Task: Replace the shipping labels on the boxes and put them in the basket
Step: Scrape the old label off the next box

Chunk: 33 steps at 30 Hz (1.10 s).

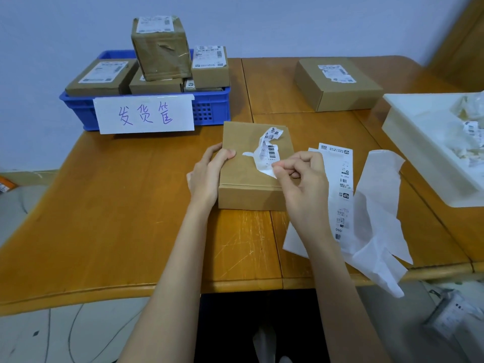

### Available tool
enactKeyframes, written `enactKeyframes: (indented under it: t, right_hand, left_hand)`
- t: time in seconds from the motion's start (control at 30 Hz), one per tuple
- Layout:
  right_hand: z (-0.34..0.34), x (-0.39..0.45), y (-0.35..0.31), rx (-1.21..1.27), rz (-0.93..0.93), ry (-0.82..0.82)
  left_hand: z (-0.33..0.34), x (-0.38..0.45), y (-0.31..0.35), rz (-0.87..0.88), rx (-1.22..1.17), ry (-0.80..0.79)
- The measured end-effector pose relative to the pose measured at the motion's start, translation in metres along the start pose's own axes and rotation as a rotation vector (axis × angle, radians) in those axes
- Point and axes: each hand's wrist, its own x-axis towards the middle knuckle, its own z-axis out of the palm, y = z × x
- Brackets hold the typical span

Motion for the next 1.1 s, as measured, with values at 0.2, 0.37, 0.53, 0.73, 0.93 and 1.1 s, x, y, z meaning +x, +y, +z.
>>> enactKeyframes:
  t: [0.2, 0.37, 0.53, 0.73, 0.93, 1.1]
  right_hand:
    - [-0.014, -0.002, 0.006, 0.020, -0.080, -0.012]
    - [-0.007, -0.002, 0.010, -0.109, -0.113, 0.003]
    - [-0.004, -0.002, 0.008, -0.048, -0.042, 0.006]
    - [0.001, 0.010, 0.006, -0.064, 0.004, 0.024]
    - [-0.010, 0.014, -0.001, 0.059, 0.100, -0.070]
    - [-0.020, 0.008, 0.001, -0.018, -0.065, -0.162]
  left_hand:
    - [0.001, -0.002, 0.002, 0.026, 0.026, 0.000]
    - [0.001, -0.003, 0.001, 0.034, 0.021, -0.006]
    - [-0.002, -0.002, -0.006, 0.056, 0.005, -0.030]
    - [-0.005, -0.002, -0.008, 0.053, 0.015, -0.054]
    - [0.000, -0.004, -0.003, 0.021, 0.026, -0.012]
    - [0.001, -0.005, -0.003, 0.022, 0.024, 0.002]
